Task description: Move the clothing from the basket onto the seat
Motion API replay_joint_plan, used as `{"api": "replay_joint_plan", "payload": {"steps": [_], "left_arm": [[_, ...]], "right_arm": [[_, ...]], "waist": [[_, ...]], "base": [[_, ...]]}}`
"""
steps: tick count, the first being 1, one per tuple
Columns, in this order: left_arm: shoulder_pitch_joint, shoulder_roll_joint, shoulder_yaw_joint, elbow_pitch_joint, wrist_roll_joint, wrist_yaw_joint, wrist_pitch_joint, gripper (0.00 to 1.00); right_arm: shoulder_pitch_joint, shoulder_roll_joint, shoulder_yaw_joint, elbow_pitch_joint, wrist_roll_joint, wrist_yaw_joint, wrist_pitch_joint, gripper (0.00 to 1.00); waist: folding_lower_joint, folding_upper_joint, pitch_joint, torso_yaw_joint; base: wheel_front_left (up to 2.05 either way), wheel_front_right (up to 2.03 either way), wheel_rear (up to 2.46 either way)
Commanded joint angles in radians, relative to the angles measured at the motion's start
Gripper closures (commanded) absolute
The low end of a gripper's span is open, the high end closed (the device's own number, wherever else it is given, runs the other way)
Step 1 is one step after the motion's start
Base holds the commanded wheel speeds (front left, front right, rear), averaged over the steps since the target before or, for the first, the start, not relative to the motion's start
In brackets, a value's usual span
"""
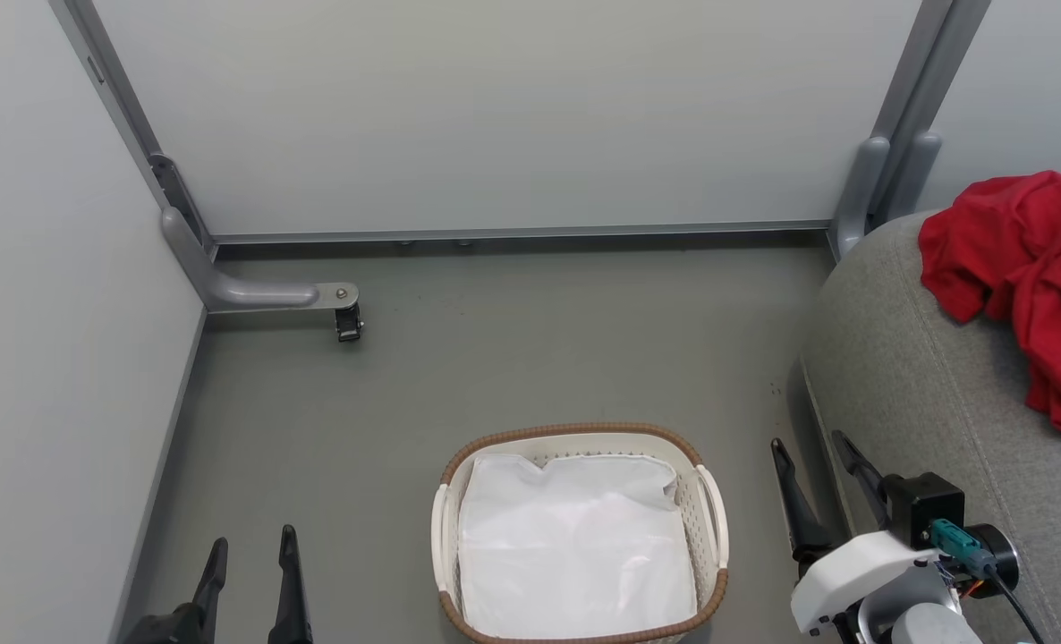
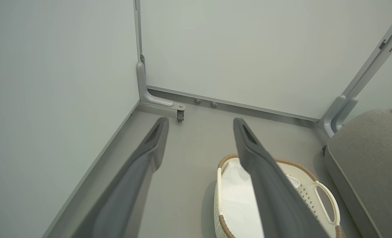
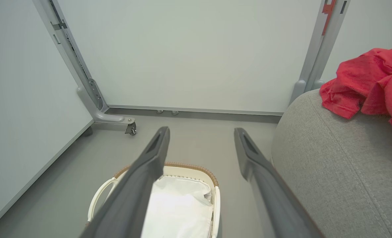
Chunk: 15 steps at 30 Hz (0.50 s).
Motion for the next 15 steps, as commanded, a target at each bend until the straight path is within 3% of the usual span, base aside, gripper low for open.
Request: {"api": "replay_joint_plan", "payload": {"steps": [1, 11, 12, 15], "left_arm": [[0.015, -0.001, 0.001, -0.001, 0.008, -0.005, 0.001, 0.0], [0.013, -0.001, 0.003, -0.018, -0.007, -0.004, 0.001, 0.0], [0.001, -0.001, 0.002, -0.021, -0.01, -0.004, 0.0, 1.0], [0.001, -0.002, 0.0, 0.002, -0.014, -0.004, 0.001, 1.0]], "right_arm": [[0.01, -0.005, 0.001, -0.003, 0.005, -0.001, -0.005, 0.0], [0.019, -0.004, 0.014, -0.004, 0.015, -0.001, -0.005, 0.0], [0.005, 0.0, 0.015, -0.001, 0.01, 0.0, 0.0, 1.0], [0.014, 0.005, 0.015, 0.021, 0.012, 0.0, 0.002, 1.0]], "waist": [[0.0001, 0.0, -0.001, 0.0], [0.0001, 0.0, -0.002, 0.0], [0.0001, 0.0, -0.003, -0.001], [0.0001, 0.0, -0.002, -0.001]], "base": [[0.0, 0.0, 0.0], [0.0, 0.0, 0.0], [0.0, 0.0, 0.0], [0.0, 0.0, 0.0]]}}
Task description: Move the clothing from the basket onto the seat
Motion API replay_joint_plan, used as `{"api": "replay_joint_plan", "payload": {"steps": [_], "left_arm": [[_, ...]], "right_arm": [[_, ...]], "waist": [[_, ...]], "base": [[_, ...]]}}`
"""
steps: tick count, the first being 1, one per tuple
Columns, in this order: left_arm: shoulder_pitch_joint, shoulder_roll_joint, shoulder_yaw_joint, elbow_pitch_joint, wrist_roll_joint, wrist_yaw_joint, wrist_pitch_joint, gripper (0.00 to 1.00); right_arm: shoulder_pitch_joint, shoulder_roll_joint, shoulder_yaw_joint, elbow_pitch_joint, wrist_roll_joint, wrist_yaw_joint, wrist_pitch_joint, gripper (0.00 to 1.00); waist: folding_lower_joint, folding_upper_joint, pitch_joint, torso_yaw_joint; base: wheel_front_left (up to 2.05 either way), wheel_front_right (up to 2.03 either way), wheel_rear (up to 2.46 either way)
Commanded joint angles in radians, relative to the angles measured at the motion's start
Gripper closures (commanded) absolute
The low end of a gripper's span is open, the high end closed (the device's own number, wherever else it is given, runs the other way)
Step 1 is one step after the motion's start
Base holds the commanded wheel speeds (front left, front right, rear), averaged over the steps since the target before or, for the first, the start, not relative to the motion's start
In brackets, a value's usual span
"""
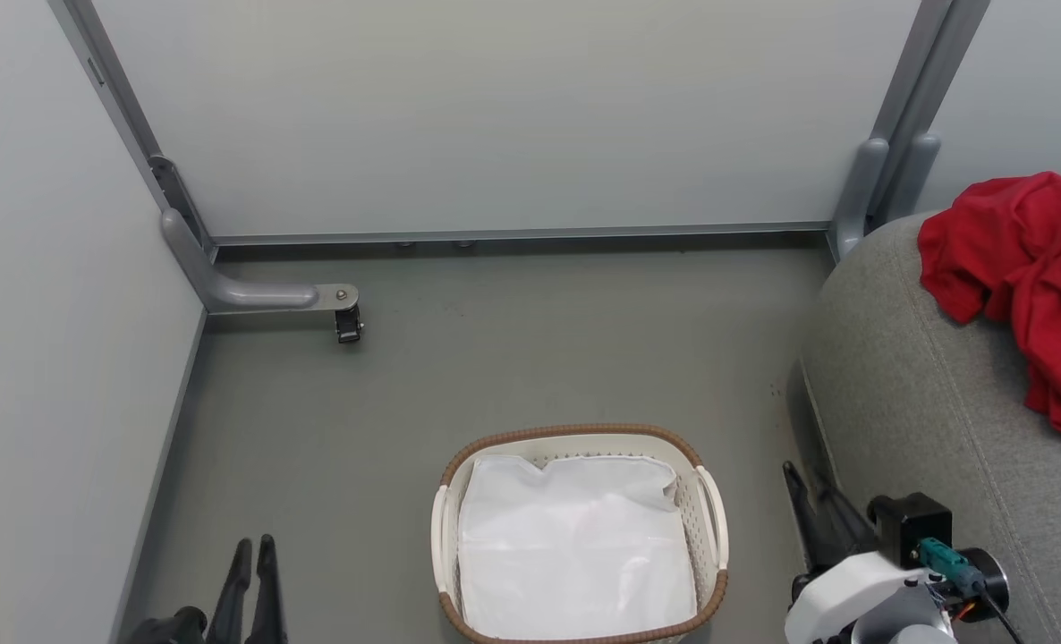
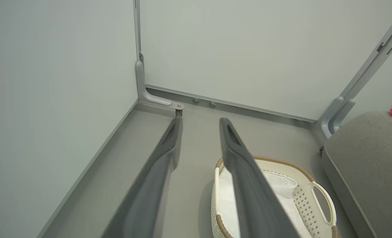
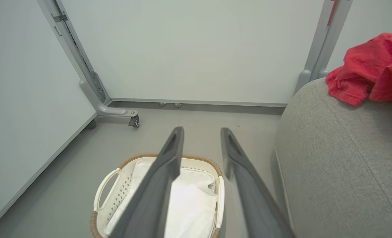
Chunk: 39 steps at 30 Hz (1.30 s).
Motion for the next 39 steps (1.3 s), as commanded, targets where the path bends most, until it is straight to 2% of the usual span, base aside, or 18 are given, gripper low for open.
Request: {"api": "replay_joint_plan", "payload": {"steps": [1, 18, 39], "left_arm": [[-0.003, 0.0, 0.001, 0.003, -0.011, -0.001, 0.004, 1.0], [-0.056, 0.0, 0.036, 0.0, -0.3, -0.012, 0.087, 1.0], [-0.11, 0.001, 0.07, -0.004, -0.585, -0.024, 0.169, 1.0]], "right_arm": [[-0.001, 0.0, -0.004, 0.003, 0.011, 0.0, 0.004, 1.0], [-0.004, -0.002, -0.05, -0.036, 0.326, 0.0, 0.086, 1.0], [-0.007, -0.004, -0.096, -0.073, 0.638, 0.0, 0.167, 1.0]], "waist": [[0.0, 0.0, 0.0, 0.0], [0.0, 0.0, 0.003, -0.015], [0.0, 0.0, 0.006, -0.033]], "base": [[0.0, 0.0, 0.0], [0.0, 0.0, 0.0], [0.0, 0.0, 0.0]]}}
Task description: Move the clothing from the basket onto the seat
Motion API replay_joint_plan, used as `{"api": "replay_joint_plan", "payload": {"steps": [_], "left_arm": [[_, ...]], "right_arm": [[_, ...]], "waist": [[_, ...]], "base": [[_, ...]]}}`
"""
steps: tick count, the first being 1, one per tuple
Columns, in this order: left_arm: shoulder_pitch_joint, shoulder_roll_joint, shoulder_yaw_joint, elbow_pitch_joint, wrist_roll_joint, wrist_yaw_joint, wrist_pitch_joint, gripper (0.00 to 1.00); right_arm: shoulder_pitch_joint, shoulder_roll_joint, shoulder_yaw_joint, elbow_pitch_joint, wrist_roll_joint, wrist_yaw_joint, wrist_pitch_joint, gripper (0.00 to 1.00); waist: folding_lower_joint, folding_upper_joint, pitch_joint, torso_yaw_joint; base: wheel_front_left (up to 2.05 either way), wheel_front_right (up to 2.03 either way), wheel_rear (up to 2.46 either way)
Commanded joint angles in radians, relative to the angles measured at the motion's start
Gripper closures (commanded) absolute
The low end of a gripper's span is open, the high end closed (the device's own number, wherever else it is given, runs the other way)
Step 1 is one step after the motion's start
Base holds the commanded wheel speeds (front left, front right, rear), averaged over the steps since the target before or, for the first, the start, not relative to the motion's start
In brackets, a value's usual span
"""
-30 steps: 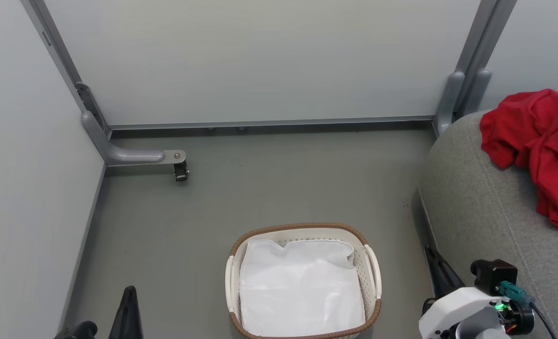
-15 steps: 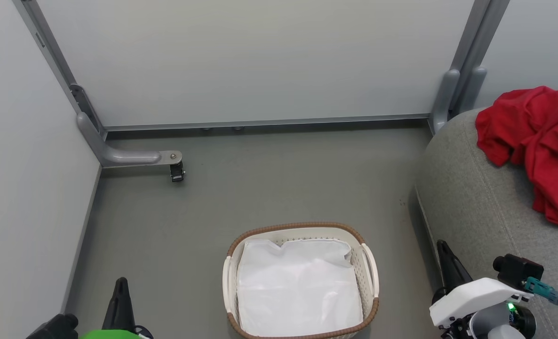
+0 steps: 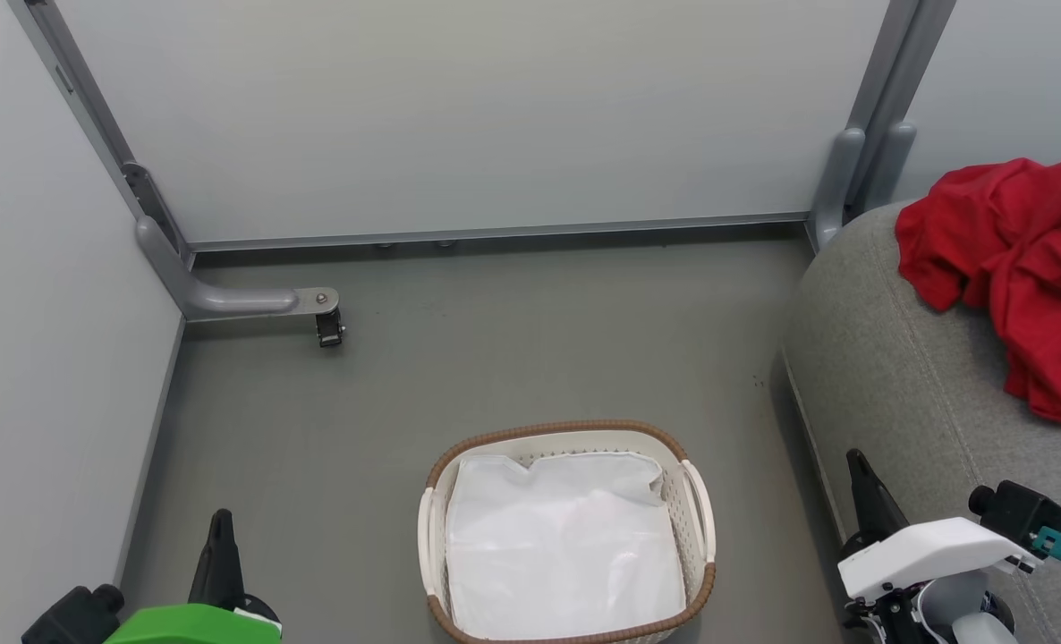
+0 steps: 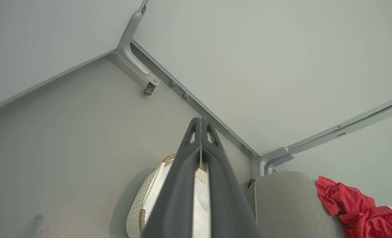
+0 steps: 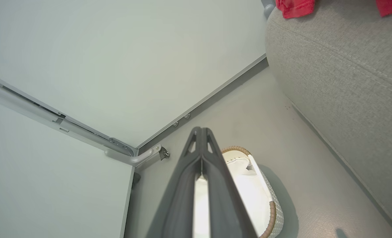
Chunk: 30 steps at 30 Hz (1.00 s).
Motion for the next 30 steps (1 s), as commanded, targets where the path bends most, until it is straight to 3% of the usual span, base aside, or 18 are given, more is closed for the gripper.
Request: {"api": "replay_joint_plan", "payload": {"steps": [1, 30], "left_arm": [[-0.034, 0.003, 0.006, -0.014, -0.03, -0.006, 0.007, 1.0], [-0.091, 0.004, 0.043, -0.018, -0.335, -0.018, 0.096, 1.0]], "right_arm": [[-0.019, -0.006, -0.008, -0.019, 0.034, 0.0, 0.007, 1.0], [-0.023, -0.008, -0.058, -0.057, 0.367, -0.001, 0.094, 1.0]], "waist": [[0.0, 0.0, 0.0, -0.001], [0.0, 0.0, 0.005, -0.027]], "base": [[0.0, 0.0, 0.0], [0.0, 0.0, 0.0]]}}
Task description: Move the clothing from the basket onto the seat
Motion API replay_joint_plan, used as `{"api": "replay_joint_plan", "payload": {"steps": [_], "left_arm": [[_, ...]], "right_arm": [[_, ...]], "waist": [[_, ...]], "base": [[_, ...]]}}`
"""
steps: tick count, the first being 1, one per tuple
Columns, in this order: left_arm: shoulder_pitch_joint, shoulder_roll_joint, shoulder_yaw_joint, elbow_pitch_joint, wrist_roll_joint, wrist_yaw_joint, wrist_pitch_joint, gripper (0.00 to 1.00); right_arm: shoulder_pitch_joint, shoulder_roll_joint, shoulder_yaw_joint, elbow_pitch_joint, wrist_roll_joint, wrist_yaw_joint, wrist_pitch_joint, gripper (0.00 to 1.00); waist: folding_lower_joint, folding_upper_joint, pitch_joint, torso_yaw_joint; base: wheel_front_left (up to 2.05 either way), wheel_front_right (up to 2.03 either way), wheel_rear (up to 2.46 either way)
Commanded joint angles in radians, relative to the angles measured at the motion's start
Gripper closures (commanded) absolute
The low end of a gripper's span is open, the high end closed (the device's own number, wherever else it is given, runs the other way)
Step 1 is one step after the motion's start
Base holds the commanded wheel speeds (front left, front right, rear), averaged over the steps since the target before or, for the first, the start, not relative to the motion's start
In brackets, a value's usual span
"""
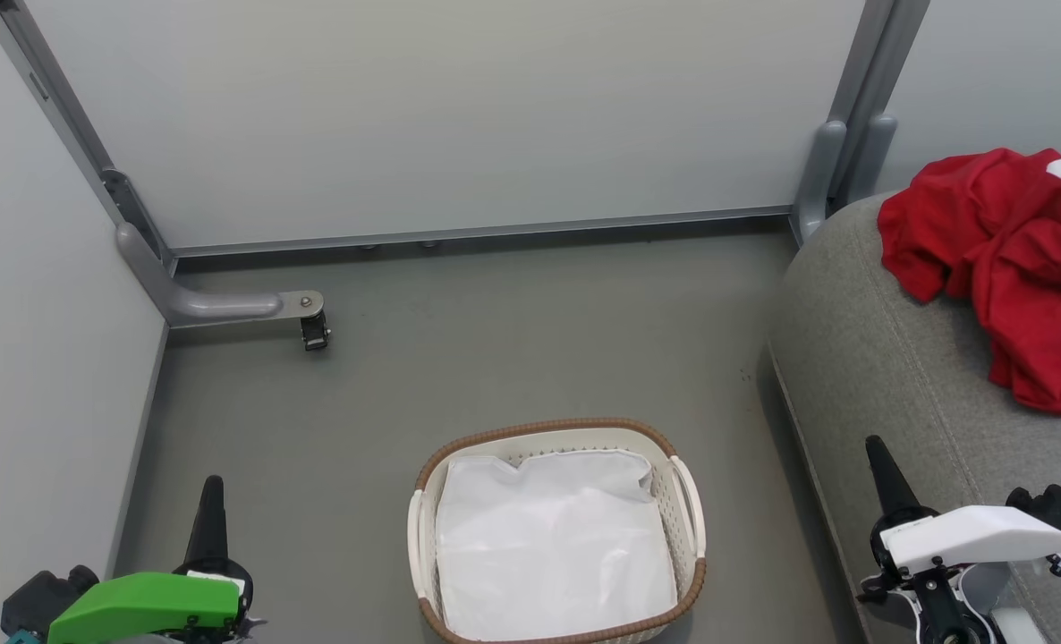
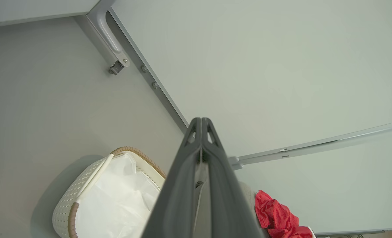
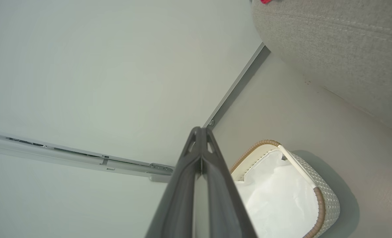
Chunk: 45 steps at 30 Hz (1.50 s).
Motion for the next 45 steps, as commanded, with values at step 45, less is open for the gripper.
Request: {"api": "replay_joint_plan", "payload": {"steps": [45], "left_arm": [[-0.09, 0.005, 0.046, -0.013, -0.358, -0.019, 0.103, 1.0]], "right_arm": [[-0.019, -0.008, -0.061, -0.055, 0.39, 0.0, 0.105, 1.0]], "waist": [[0.0, 0.0, 0.007, -0.039]], "base": [[0.0, 0.0, 0.0]]}}
